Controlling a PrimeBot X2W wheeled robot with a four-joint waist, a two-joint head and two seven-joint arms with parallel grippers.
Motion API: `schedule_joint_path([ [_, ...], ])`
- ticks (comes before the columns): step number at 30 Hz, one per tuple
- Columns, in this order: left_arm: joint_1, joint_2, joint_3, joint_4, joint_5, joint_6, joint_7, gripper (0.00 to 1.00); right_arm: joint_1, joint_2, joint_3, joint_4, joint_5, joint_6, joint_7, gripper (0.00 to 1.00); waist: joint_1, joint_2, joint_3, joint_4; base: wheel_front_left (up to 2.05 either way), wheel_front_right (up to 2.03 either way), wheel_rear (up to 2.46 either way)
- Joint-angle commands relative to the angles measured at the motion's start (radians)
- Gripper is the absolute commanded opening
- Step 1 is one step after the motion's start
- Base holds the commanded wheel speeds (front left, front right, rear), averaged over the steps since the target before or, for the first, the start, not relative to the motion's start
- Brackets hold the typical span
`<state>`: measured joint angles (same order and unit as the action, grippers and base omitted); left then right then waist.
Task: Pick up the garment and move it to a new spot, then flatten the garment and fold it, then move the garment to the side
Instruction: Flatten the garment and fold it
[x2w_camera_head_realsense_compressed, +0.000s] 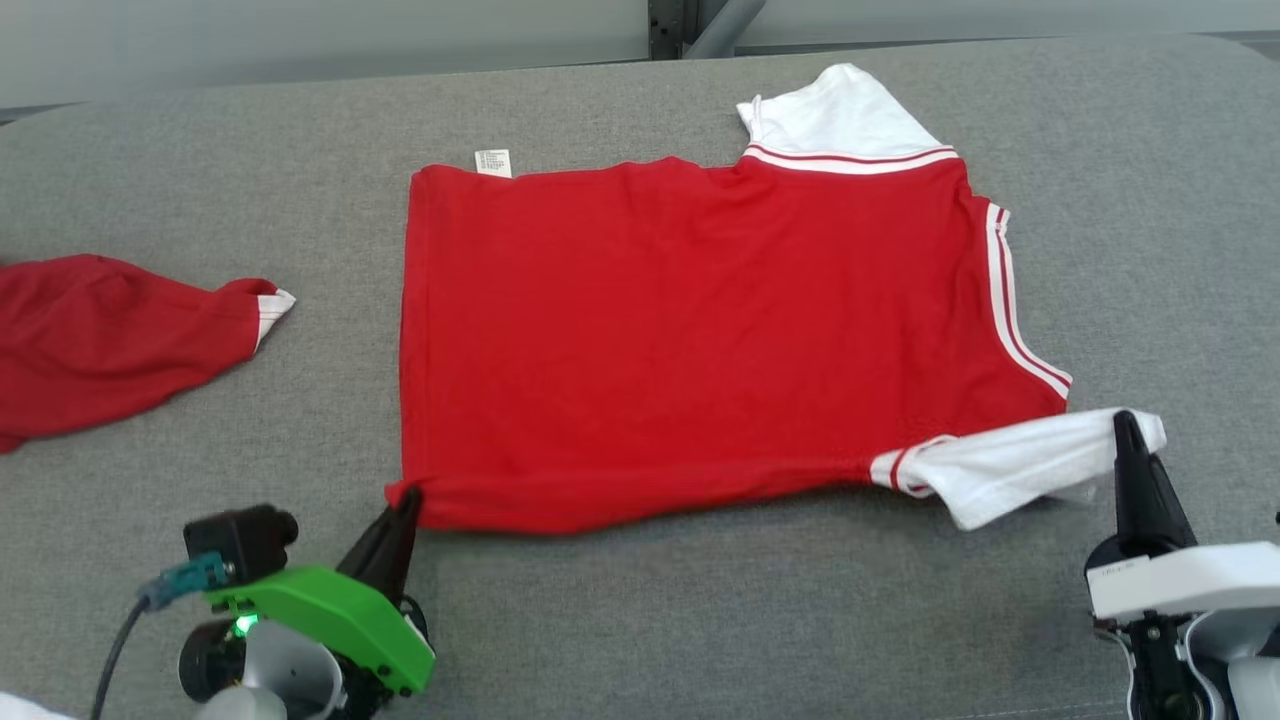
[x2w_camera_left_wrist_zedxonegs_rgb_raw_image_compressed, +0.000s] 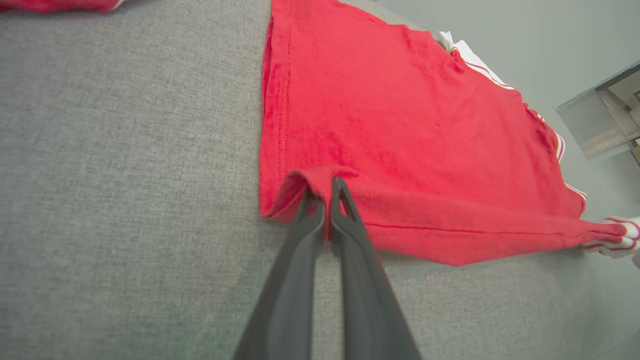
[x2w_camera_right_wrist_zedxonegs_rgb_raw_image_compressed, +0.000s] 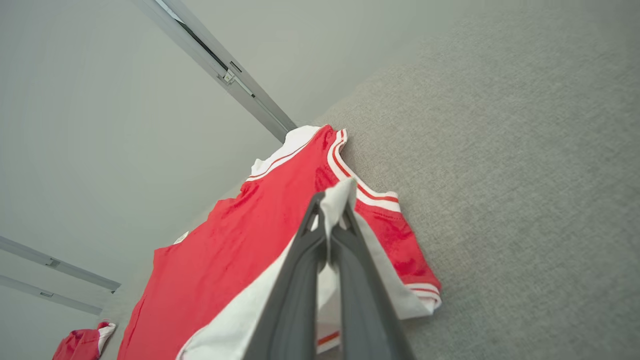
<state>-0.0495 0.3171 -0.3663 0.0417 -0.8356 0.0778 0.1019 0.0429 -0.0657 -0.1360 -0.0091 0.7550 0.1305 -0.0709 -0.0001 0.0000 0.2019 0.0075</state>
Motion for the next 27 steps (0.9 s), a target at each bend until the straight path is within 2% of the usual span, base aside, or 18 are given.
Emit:
schedule_joint_path([
  [1,-0.039,0.011,0.005,-0.004,-0.013,0.011,0.02,0.0,-0.037,-0.001,-0.004,0.013,-0.012,0.0,0.011,0.0,0.0001,0.0,0.007,0.009,0.0,0.0,0.0],
  [9,-0.201,-0.002,-0.01,0.07,-0.044,0.035,0.163,0.0,-0.213,-0.014,-0.037,0.134,-0.103,0.0,0.08,0.0,0.0001,0.0,0.021,0.037,0.0,0.0,0.0],
  [14,-0.301,-0.034,-0.039,0.178,-0.042,0.02,0.204,0.0,-0.31,-0.024,-0.048,0.222,-0.14,0.0,0.086,0.0,0.0001,0.0,0.033,0.052,0.0,0.0,0.0],
  [25,-0.467,-0.095,-0.082,0.412,-0.002,-0.03,0.175,0.0,-0.433,-0.06,-0.012,0.403,-0.227,0.0,0.074,0.0,0.0001,0.0,0.053,0.065,0.0,0.0,0.0],
  [26,-0.474,-0.102,-0.079,0.433,-0.003,-0.024,0.168,0.07,-0.439,-0.063,-0.008,0.416,-0.237,0.0,0.069,0.0,0.0001,0.0,0.053,0.065,0.0,0.0,0.0],
  [27,-0.481,-0.109,-0.078,0.45,-0.005,-0.023,0.164,0.3,-0.445,-0.065,-0.004,0.426,-0.246,0.0,0.065,0.33,0.0001,0.0,0.053,0.064,0.0,0.0,0.0],
])
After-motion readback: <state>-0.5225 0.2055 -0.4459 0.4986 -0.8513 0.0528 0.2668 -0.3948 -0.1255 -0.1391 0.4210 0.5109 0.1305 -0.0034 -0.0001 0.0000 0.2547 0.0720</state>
